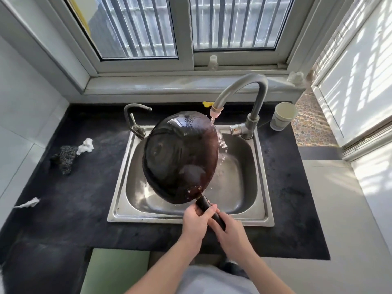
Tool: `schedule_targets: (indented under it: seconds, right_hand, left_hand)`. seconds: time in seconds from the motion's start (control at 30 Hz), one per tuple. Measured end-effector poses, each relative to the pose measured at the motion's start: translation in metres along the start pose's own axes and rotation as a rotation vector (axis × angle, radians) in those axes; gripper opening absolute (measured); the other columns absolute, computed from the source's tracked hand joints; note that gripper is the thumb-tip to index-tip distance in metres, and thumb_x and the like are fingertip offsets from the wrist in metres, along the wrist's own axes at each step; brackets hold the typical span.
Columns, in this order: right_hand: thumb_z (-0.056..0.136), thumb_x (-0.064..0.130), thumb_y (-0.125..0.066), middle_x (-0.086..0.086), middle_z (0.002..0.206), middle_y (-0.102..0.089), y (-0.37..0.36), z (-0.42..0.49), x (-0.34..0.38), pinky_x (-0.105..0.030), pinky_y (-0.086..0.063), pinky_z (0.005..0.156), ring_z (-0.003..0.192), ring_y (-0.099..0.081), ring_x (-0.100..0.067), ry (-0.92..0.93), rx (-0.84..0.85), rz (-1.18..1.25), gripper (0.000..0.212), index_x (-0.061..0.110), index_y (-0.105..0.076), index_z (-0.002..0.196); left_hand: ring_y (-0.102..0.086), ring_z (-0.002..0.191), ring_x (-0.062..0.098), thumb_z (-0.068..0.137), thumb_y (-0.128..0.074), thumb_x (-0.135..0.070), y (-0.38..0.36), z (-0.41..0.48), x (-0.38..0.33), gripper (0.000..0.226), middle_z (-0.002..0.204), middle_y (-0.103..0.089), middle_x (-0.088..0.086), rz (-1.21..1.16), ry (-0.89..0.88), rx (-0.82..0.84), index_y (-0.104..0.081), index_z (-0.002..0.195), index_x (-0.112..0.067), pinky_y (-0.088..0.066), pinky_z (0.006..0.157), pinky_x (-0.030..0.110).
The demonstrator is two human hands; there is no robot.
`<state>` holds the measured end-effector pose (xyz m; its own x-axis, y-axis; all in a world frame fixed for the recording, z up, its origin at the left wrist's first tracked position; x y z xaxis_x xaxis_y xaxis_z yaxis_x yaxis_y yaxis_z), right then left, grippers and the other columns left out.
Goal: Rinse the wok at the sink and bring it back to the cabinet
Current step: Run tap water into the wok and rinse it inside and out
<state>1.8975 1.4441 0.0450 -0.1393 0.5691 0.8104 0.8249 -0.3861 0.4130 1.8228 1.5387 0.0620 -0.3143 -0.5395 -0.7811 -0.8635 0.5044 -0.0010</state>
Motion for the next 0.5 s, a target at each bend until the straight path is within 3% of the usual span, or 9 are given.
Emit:
schedule_targets:
  seconds: [0.17, 0.37, 0.5]
  right_hand:
    - [0.096, 0.042, -0.059, 0.014, 0.078, -0.072, -0.004, -0.021, -0.007, -0.019, -0.050, 0.059, 0.067, -0.065, -0.003, -0.054, -0.088, 0.016, 0.036, 0.030, -0.061, 0.130]
    - [0.096, 0.037, -0.060, 0.015, 0.075, -0.070, 0.003, -0.041, -0.018, -0.017, -0.051, 0.059, 0.067, -0.066, -0.002, -0.127, -0.188, 0.019, 0.043, 0.026, -0.058, 0.137]
    - [0.097, 0.038, -0.058, 0.005, 0.073, -0.073, 0.014, -0.044, -0.026, -0.030, -0.053, 0.059, 0.064, -0.066, -0.018, -0.159, -0.218, 0.039, 0.041, 0.027, -0.059, 0.136]
  left_hand:
    - [-0.066, 0.107, 0.016, 0.086, -0.073, -0.021, 0.000, -0.010, 0.008, 0.032, 0.110, -0.072, -0.001, 0.117, 0.034, 0.049, -0.064, 0.116, -0.015, -0.051, 0.101, 0.039]
    - [-0.067, 0.106, 0.015, 0.086, -0.074, -0.021, -0.014, -0.017, 0.018, 0.033, 0.110, -0.073, -0.002, 0.157, 0.054, 0.150, -0.064, 0.117, -0.016, -0.053, 0.099, 0.038]
    - [-0.068, 0.103, 0.012, 0.086, -0.073, -0.018, -0.029, -0.017, 0.016, 0.023, 0.105, -0.075, -0.002, 0.173, 0.057, 0.203, -0.067, 0.109, -0.016, -0.054, 0.096, 0.032]
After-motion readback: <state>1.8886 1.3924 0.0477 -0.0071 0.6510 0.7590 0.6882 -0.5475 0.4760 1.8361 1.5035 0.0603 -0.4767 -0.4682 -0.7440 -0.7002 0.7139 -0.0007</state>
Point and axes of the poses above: each hand's wrist, its own z-axis towards the middle knuckle, its own y-axis out of the back of the hand, x = y × z, the point moved 4 cm from there along z, towards the middle knuckle
